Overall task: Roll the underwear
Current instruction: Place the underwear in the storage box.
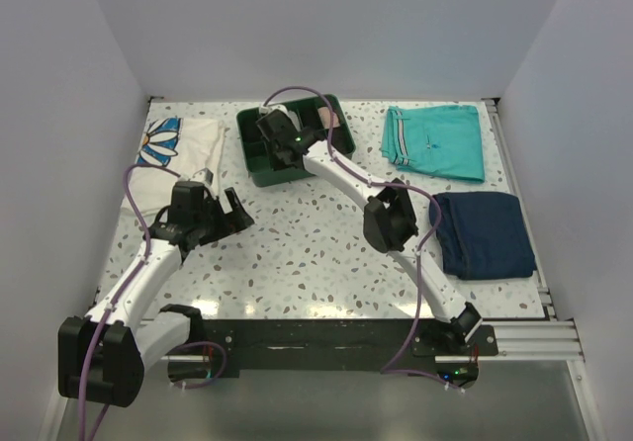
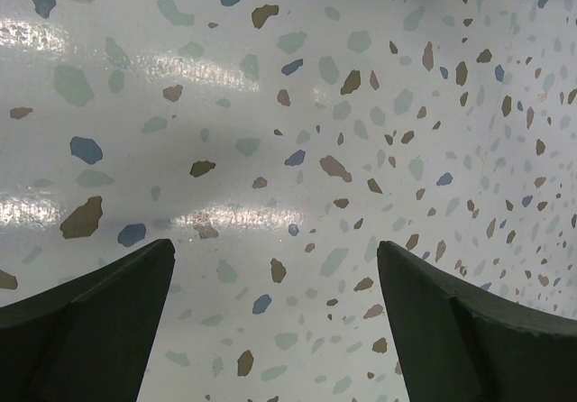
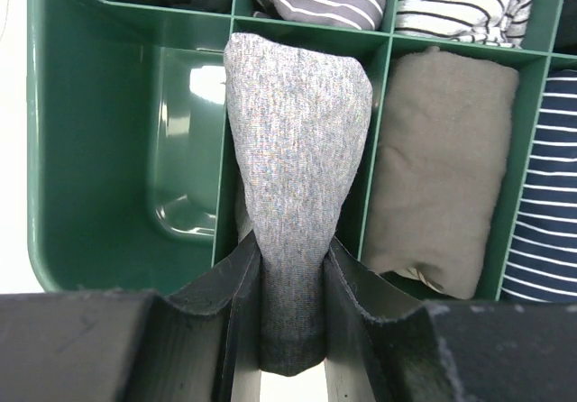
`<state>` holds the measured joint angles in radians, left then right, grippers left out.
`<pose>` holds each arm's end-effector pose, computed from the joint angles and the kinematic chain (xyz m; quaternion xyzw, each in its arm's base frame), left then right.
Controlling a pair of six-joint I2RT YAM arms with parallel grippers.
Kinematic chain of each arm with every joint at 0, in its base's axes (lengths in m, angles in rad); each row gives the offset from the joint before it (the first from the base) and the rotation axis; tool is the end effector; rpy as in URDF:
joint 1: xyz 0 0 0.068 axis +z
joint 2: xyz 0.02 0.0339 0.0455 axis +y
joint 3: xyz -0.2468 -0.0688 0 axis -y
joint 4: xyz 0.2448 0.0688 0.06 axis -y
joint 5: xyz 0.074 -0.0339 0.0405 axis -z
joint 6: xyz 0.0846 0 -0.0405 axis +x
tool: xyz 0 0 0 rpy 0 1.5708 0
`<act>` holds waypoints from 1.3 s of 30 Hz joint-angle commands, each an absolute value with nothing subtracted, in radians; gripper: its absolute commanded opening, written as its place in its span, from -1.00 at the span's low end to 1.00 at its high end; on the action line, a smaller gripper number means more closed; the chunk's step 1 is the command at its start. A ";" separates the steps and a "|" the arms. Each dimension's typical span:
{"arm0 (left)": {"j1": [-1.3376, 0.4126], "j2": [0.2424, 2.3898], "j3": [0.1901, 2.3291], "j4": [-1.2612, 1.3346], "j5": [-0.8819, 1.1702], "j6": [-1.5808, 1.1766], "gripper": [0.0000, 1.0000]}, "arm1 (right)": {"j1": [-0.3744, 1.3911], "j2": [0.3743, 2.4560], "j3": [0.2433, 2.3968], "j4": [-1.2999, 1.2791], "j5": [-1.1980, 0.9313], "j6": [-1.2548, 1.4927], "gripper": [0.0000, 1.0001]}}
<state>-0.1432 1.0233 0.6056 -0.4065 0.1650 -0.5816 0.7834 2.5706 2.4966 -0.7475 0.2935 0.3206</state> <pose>0.2420 -0.0489 0.1642 -0.1725 0.9123 -0.2006 0.3126 0.4295 0.3932 0.1752 -0.1591 0.9084 0.0740 0.3796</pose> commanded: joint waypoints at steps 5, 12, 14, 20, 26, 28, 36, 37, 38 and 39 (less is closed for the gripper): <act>-0.133 1.025 0.595 -0.374 0.183 -0.561 0.99 | 0.785 2.586 2.553 -0.747 0.242 0.336 -0.94; -0.133 1.028 0.595 -0.374 0.183 -0.560 0.99 | 0.784 2.620 2.569 -0.750 0.224 0.344 -0.87; -0.133 1.029 0.595 -0.373 0.183 -0.561 1.00 | 0.784 2.619 2.560 -0.742 0.218 0.344 -0.77; -0.135 1.029 0.595 -0.373 0.184 -0.560 1.00 | 0.784 2.583 2.517 -0.707 0.222 0.339 -0.29; -0.133 1.031 0.594 -0.370 0.187 -0.560 1.00 | 0.784 2.517 2.473 -0.681 0.241 0.314 0.08; -0.133 1.031 0.594 -0.370 0.187 -0.560 1.00 | 0.784 2.496 2.470 -0.681 0.244 0.307 0.09; -0.135 1.031 0.595 -0.370 0.190 -0.560 0.99 | 0.784 2.396 2.387 -0.579 0.255 0.299 0.14; -0.133 1.032 0.594 -0.370 0.190 -0.560 1.00 | 0.784 2.390 2.387 -0.569 0.255 0.298 0.11; -0.133 1.031 0.594 -0.370 0.190 -0.560 1.00 | 0.782 2.390 2.393 -0.560 0.252 0.293 0.07; -0.133 1.031 0.592 -0.370 0.190 -0.560 0.99 | 0.782 2.394 2.410 -0.552 0.249 0.288 -0.02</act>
<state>-0.1429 1.0306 0.5957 -0.4046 0.1734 -0.5819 0.7784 2.4821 2.3909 -0.6514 0.2440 0.3099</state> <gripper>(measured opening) 0.996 0.551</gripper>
